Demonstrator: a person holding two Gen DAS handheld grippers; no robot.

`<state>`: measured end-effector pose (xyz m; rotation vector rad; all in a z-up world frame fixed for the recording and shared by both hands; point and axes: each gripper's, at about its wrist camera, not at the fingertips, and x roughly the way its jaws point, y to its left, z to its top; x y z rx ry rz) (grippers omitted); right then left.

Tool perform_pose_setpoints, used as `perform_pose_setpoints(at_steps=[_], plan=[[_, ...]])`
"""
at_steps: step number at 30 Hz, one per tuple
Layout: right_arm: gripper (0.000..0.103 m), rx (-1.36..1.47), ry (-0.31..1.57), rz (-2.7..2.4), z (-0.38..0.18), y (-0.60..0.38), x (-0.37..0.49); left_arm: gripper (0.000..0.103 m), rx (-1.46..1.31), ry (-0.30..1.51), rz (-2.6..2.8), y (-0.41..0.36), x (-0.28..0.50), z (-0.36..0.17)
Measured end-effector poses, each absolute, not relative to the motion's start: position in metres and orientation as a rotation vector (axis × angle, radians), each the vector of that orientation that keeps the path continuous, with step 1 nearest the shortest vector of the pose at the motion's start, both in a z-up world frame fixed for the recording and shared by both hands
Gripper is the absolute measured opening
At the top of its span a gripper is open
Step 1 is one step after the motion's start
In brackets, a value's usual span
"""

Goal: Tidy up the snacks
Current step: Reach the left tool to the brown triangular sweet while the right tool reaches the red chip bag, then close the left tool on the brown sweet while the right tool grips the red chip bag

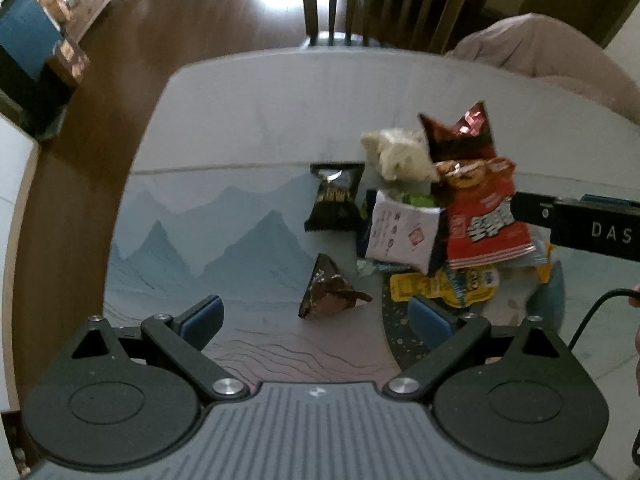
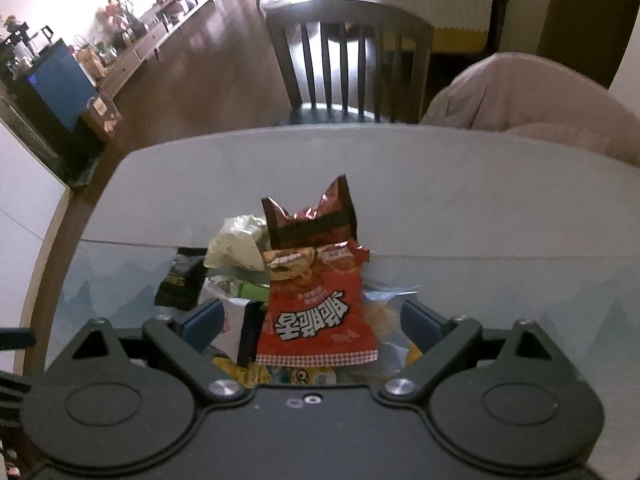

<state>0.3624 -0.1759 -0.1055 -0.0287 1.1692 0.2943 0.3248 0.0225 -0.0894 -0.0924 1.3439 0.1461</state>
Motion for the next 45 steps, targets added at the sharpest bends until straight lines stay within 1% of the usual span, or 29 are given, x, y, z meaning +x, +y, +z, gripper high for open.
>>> perform_pose_setpoints(at_steps=[2, 6, 13, 19, 21, 23, 25, 33, 35, 36, 37, 38, 39, 40, 42, 43, 45], plan=[[0.095, -0.029, 1.191, 0.298, -0.116, -0.172, 0.369, 0.099, -0.105, 1.379, 0.148, 0.025, 0.331, -0.104], [0.095, -0.037, 1.222, 0.290, -0.134, -0.165, 0.381, 0.092, -0.137, 1.460, 0.157, 0.030, 0.343, -0.128], [0.093, -0.063, 1.251, 0.254, -0.159, -0.160, 0.398, 0.092, -0.206, 1.576, 0.163, 0.040, 0.364, -0.165], [0.093, -0.073, 1.265, 0.241, -0.168, -0.161, 0.408, 0.090, -0.189, 1.644, 0.153, 0.038, 0.374, -0.187], [0.093, -0.076, 1.265, 0.237, -0.170, -0.161, 0.410, 0.080, -0.195, 1.660, 0.151, 0.038, 0.378, -0.194], [0.092, -0.077, 1.270, 0.235, -0.172, -0.160, 0.412, 0.078, -0.209, 1.686, 0.139, 0.038, 0.382, -0.200], [0.089, -0.080, 1.269, 0.231, -0.173, -0.160, 0.411, 0.075, -0.205, 1.697, 0.136, 0.037, 0.384, -0.204], [0.076, -0.080, 1.269, 0.251, -0.169, -0.157, 0.410, 0.048, -0.243, 1.714, 0.126, 0.043, 0.385, -0.218], [0.074, -0.075, 1.267, 0.255, -0.168, -0.158, 0.410, 0.046, -0.249, 1.708, 0.132, 0.047, 0.385, -0.218], [0.071, -0.072, 1.266, 0.260, -0.167, -0.159, 0.410, 0.044, -0.255, 1.706, 0.135, 0.049, 0.384, -0.219], [0.071, -0.072, 1.266, 0.260, -0.165, -0.159, 0.410, 0.041, -0.258, 1.704, 0.141, 0.051, 0.382, -0.218], [0.070, -0.070, 1.264, 0.262, -0.166, -0.159, 0.409, 0.035, -0.262, 1.697, 0.142, 0.055, 0.378, -0.218], [0.069, -0.068, 1.261, 0.265, -0.165, -0.160, 0.409, 0.032, -0.269, 1.691, 0.138, 0.057, 0.377, -0.217], [0.068, -0.068, 1.256, 0.267, -0.164, -0.161, 0.409, 0.030, -0.282, 1.687, 0.135, 0.061, 0.375, -0.215], [0.067, -0.070, 1.250, 0.263, -0.162, -0.161, 0.406, 0.022, -0.293, 1.680, 0.140, 0.066, 0.372, -0.215], [0.067, -0.068, 1.244, 0.264, -0.161, -0.161, 0.405, 0.021, -0.300, 1.678, 0.141, 0.068, 0.370, -0.214], [0.067, -0.060, 1.236, 0.268, -0.157, -0.162, 0.403, 0.014, -0.325, 1.671, 0.141, 0.072, 0.368, -0.214]])
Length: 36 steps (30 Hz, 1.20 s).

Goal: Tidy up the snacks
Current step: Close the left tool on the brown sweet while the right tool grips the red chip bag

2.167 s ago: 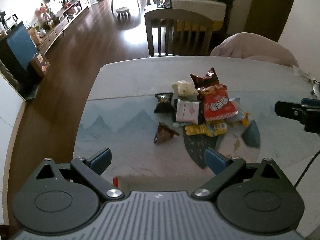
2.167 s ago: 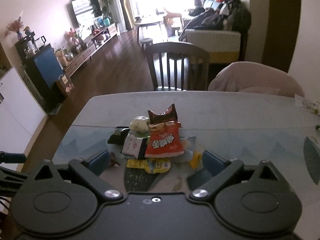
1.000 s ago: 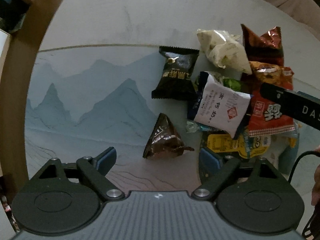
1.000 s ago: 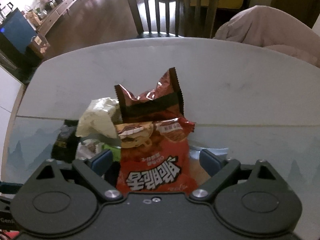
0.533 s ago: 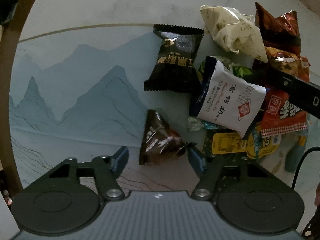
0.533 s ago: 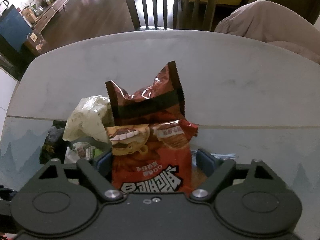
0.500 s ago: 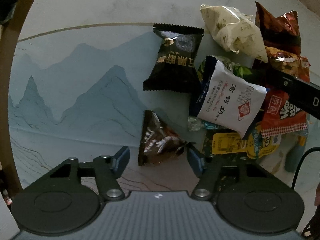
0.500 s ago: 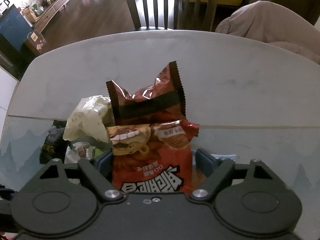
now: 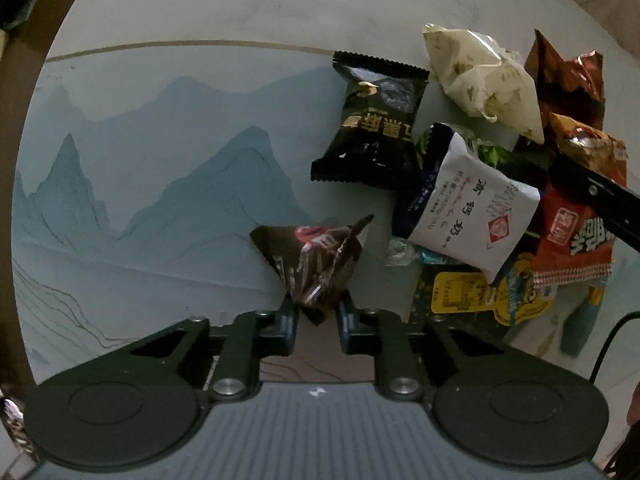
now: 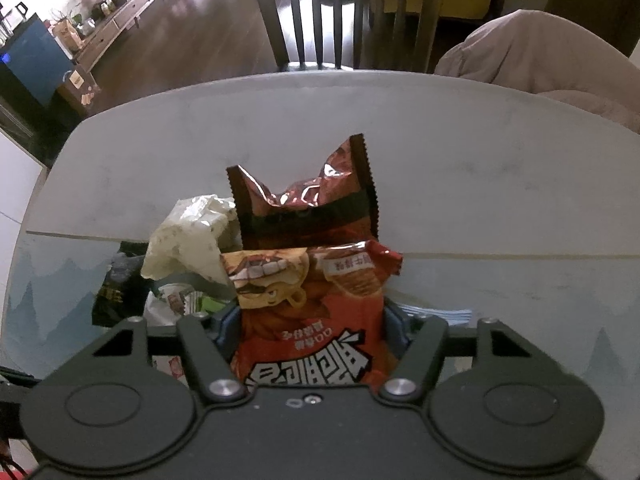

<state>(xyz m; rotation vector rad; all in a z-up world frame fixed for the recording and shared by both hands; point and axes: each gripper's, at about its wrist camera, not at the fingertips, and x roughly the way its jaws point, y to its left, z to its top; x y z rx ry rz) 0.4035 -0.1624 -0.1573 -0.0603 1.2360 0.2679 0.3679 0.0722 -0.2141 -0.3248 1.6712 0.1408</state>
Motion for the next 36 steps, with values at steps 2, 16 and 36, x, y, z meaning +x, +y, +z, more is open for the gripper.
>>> perform_pose_setpoints(at_steps=[2, 16, 36], plan=[[0.067, -0.050, 1.228, 0.274, -0.153, -0.164, 0.402, 0.014, -0.334, 1.663, 0.143, 0.075, 0.365, -0.214], [0.067, -0.033, 1.216, 0.325, -0.142, -0.172, 0.393, 0.074, -0.307, 1.575, 0.184, 0.078, 0.364, -0.201], [0.067, -0.026, 1.233, 0.345, -0.150, -0.177, 0.395, 0.036, -0.311, 1.577, 0.200, 0.069, 0.393, -0.226]])
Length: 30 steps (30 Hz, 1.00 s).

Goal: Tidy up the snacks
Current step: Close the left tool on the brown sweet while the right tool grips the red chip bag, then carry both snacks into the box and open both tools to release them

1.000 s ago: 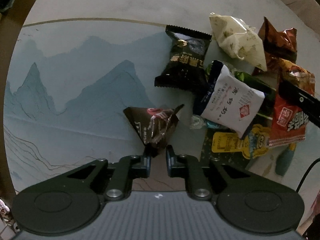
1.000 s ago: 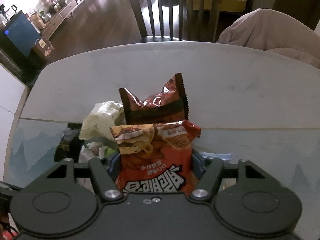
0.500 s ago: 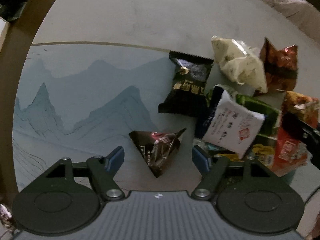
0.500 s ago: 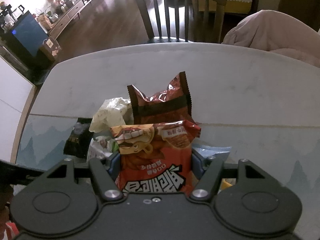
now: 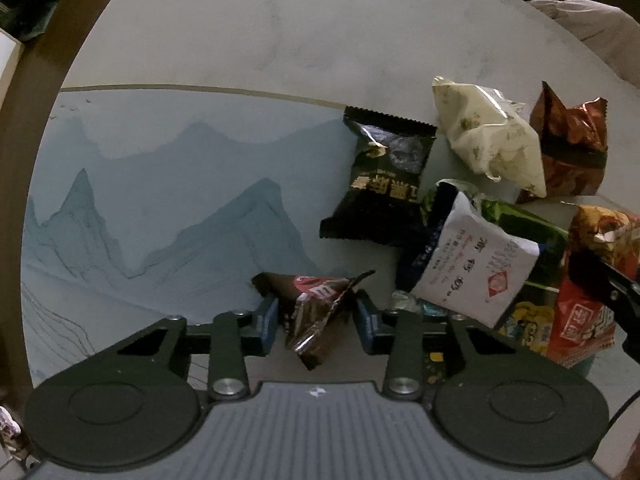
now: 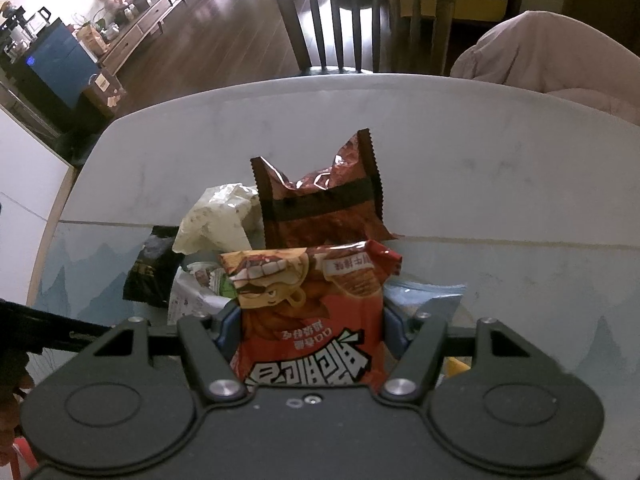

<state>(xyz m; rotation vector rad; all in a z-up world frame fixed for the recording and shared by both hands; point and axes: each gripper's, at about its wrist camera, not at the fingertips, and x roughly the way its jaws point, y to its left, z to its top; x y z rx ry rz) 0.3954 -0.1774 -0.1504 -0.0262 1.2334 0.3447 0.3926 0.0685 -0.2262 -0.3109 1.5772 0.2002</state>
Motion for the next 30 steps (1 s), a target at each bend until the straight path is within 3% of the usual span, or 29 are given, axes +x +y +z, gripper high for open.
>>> perform_pose_setpoints(at_steps=[6, 30], plan=[[0.067, -0.028, 1.212, 0.347, -0.139, -0.179, 0.386, 0.034, -0.350, 1.527, 0.194, 0.071, 0.386, -0.210], [0.067, -0.027, 1.094, 0.423, -0.024, -0.182, 0.254, 0.035, -0.287, 1.322, 0.074, 0.056, 0.267, -0.050]])
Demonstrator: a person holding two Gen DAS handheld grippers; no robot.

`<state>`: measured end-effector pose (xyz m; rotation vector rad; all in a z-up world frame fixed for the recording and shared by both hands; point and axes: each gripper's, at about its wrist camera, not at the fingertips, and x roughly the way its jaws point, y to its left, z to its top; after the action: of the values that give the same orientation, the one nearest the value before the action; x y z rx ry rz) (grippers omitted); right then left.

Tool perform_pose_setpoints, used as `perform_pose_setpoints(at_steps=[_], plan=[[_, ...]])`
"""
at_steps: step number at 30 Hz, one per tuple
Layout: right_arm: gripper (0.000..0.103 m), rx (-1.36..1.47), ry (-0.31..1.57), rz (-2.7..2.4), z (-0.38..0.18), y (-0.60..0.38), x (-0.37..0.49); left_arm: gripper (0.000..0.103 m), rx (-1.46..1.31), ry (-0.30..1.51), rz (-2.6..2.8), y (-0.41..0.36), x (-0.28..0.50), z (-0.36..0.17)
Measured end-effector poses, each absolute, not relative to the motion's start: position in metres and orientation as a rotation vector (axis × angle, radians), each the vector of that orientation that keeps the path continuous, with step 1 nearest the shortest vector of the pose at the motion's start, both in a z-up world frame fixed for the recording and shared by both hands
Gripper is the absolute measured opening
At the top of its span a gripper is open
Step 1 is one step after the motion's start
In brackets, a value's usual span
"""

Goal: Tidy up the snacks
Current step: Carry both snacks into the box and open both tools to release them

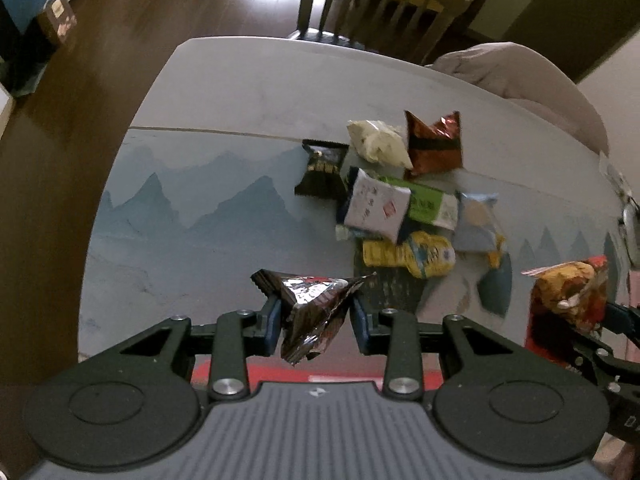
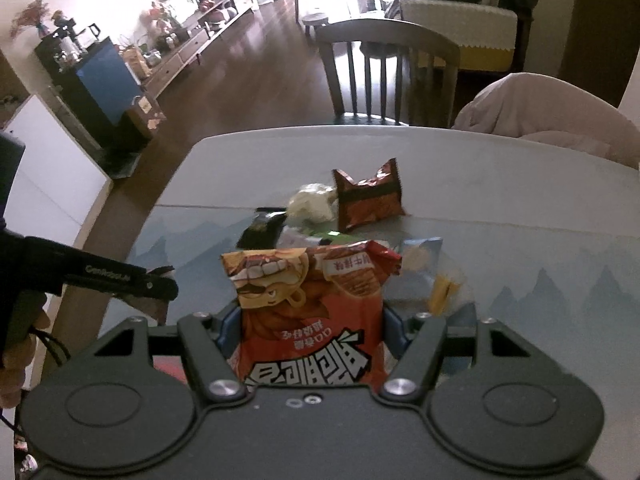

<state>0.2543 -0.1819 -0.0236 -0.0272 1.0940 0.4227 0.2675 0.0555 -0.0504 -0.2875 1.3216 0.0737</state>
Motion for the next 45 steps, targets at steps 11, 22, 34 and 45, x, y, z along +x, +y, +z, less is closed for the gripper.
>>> perform_pose_setpoints(at_steps=[11, 22, 34, 45], plan=[[0.067, -0.039, 1.126, 0.462, -0.026, -0.169, 0.183, 0.035, -0.204, 1.354, -0.017, 0.045, 0.188, -0.041], [0.067, -0.041, 1.223, 0.462, -0.077, -0.156, 0.130, 0.035, -0.155, 1.432, -0.037, 0.033, 0.130, -0.085], [0.067, -0.121, 1.269, 0.424, -0.130, -0.147, 0.101, 0.035, -0.090, 1.500, -0.032, 0.020, 0.106, -0.135], [0.068, -0.244, 1.234, 0.435, -0.142, -0.137, 0.086, 0.035, -0.053, 1.505, -0.026, 0.010, 0.098, -0.154]])
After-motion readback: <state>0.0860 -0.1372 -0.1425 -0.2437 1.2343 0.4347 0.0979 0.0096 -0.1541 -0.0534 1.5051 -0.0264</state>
